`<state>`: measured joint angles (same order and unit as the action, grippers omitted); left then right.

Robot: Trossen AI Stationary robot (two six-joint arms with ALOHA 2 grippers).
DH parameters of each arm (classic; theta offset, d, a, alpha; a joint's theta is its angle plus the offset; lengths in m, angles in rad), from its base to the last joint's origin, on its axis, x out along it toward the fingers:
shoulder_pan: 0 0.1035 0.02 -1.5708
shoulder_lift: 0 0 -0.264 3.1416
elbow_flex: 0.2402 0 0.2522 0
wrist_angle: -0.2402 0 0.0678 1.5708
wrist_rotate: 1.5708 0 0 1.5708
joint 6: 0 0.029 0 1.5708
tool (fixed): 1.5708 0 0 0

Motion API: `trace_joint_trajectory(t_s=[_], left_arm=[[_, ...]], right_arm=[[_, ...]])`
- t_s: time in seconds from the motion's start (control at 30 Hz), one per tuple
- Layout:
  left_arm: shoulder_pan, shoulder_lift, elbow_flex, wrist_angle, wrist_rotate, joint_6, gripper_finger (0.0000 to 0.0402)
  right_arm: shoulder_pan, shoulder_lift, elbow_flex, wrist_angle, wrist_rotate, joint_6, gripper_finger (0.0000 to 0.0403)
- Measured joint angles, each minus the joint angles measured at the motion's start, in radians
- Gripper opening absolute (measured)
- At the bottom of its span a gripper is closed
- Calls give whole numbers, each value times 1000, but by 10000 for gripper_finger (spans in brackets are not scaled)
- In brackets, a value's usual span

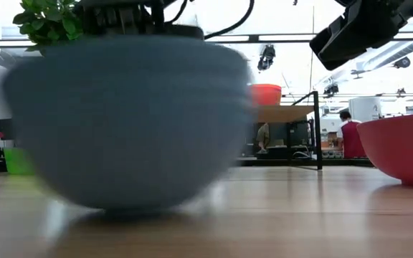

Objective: Place and stack bowls onto a shelf
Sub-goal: Stack the big blue bowl on top of the big pink bowl

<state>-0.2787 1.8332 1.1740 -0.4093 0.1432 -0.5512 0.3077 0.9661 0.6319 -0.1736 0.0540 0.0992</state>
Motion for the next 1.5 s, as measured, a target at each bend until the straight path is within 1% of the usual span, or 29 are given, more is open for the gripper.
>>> trace_joint_trajectory(t_s=[0.03, 0.2, 0.3, 0.4, 0.53, 0.63, 0.73, 0.9, 1.03, 1.27, 1.37, 1.5], left_arm=[[1, -4, 5, -13, 0, 1, 12], [11, -37, 67, -131, -1, 31, 2], [35, -57, 133, -194, -7, 90, 1], [80, -87, 223, -269, -52, 156, 1], [169, -116, 386, -416, -157, 249, 0], [255, -118, 531, -512, -207, 306, 0], [349, -120, 657, -563, -216, 338, 0], [511, -120, 786, -601, -232, 339, 0], [630, -120, 825, -605, -240, 329, 0], [799, -119, 855, -612, -239, 333, 0], [852, -114, 850, -624, -240, 332, 0], [890, -94, 850, -665, -239, 333, 0]], right_arm=[[0, 0, 0, 1, 0, -5, 9], [0, -2, 0, 0, 0, -21, 9], [0, -2, 0, 0, 0, -31, 9], [0, -2, 0, 0, 0, -33, 9], [0, -2, 0, 0, 0, -33, 9], [0, -2, 0, 0, 0, -33, 9], [0, -2, 0, 0, 0, -34, 9], [0, -2, 0, 0, 0, -33, 9], [0, -2, 0, 0, 0, -33, 9], [0, -2, 0, 1, 0, -33, 9], [0, -2, 0, 1, 0, -33, 9], [0, -2, 0, 1, 0, -32, 9]])
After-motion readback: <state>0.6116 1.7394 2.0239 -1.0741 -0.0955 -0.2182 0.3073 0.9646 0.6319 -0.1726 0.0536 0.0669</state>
